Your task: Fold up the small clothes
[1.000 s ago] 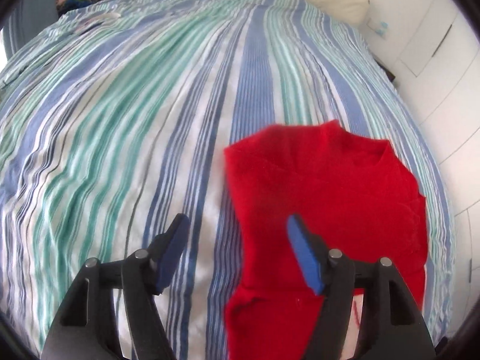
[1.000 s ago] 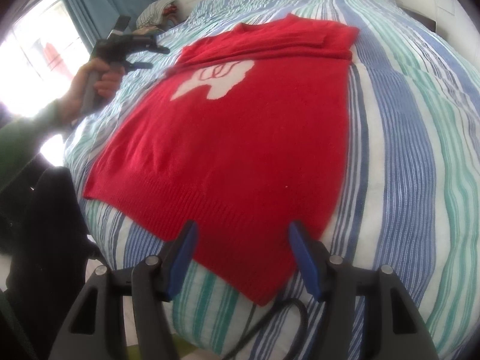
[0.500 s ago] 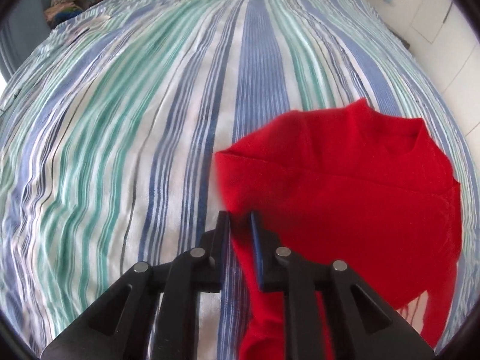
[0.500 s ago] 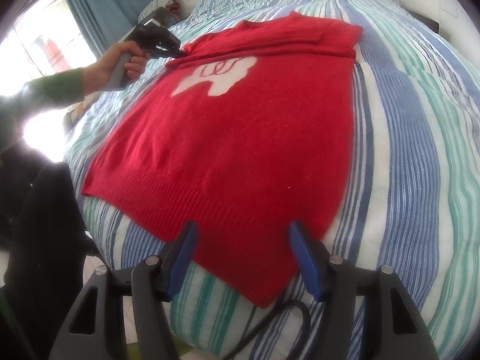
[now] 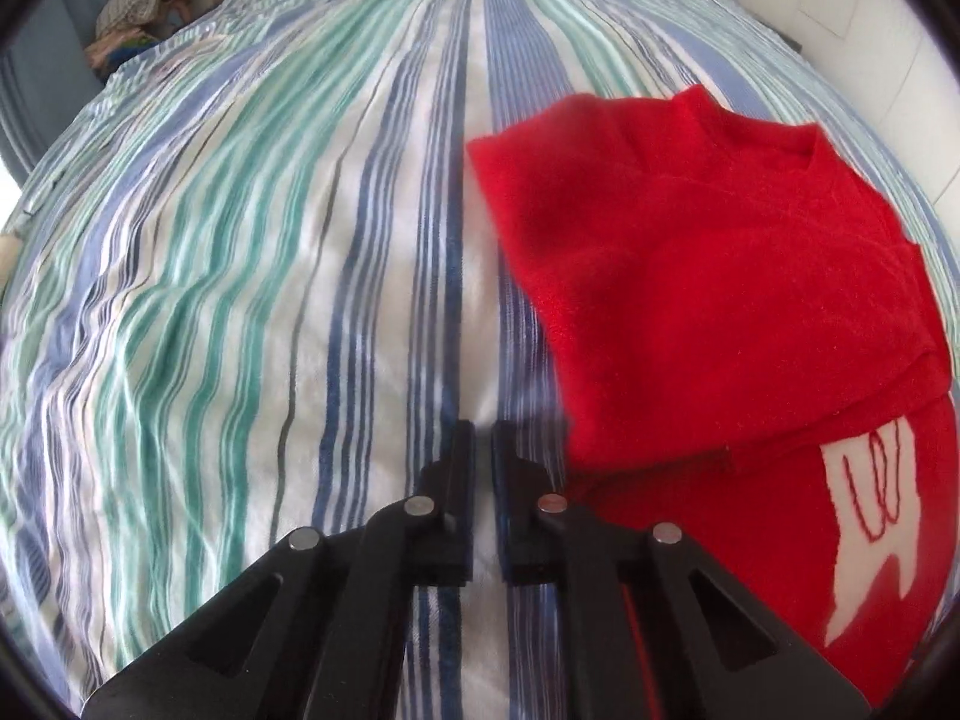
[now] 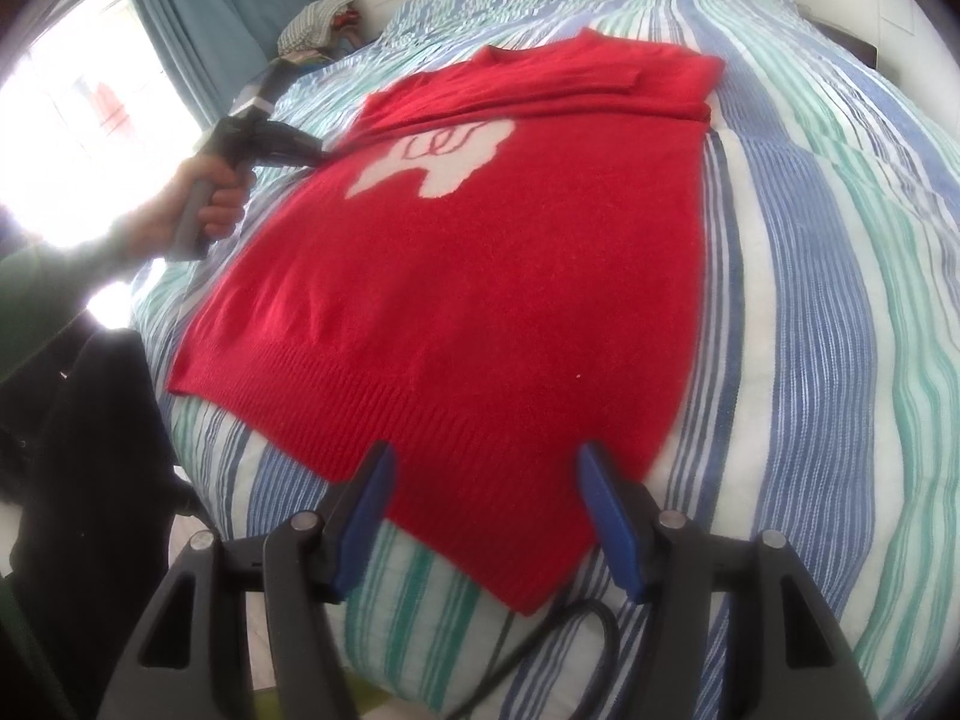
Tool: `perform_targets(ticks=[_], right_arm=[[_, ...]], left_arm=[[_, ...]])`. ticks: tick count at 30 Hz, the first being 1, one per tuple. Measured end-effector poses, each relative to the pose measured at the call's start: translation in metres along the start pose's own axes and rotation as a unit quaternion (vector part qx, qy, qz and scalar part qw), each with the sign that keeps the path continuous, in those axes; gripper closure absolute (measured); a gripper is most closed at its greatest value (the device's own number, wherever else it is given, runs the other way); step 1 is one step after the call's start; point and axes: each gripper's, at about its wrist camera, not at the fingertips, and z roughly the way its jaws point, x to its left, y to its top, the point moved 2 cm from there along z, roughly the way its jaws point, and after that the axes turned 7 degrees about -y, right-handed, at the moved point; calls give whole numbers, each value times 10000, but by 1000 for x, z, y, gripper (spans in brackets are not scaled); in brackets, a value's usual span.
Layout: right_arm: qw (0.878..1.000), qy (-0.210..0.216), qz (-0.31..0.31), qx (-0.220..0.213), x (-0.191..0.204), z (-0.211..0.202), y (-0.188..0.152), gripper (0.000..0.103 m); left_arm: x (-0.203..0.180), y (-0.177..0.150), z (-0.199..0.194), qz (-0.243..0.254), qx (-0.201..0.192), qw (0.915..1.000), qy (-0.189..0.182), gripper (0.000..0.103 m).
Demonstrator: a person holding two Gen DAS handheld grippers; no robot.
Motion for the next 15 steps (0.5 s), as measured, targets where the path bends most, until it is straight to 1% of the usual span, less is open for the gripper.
perform_targets(ticks=[1,2,3,4,5,8,9,11,15], right_arm=[[10000,-7,2,-18,0,-1,0,41],[10000,-10,-1,-51,1,-2,1,41],[10000,-9,-4,-93,1,-4,1,41],[9999,-12,-7,-142,1,-6,2,41],[9998,-23,-8,-191,1,-8,3,41],[9996,-57,30,-280,-1,-12,5,41],[9995,-82,44,-297,-1,-13,5,41],[9993,-148,68,-349,-4,-16,6,41],[9975,-393,106,-569,-13,-31,12,41]], left_arm=[[0,-2,-7,-30,-41,10000,-52,83],[-1,-6,-17,-39,-109,9999,-122,66],[-3,-10,-25,-11,-199,9997,-154,56],[-7,-16,-34,51,-299,9994,-146,41],[-10,-23,-43,119,-370,9992,-120,33],[-20,-43,-63,208,-418,9988,-129,28],[-24,-49,-68,227,-423,9988,-82,26],[-33,-60,-80,309,-477,9983,94,20],[-54,-76,-102,485,-624,9959,450,13]])
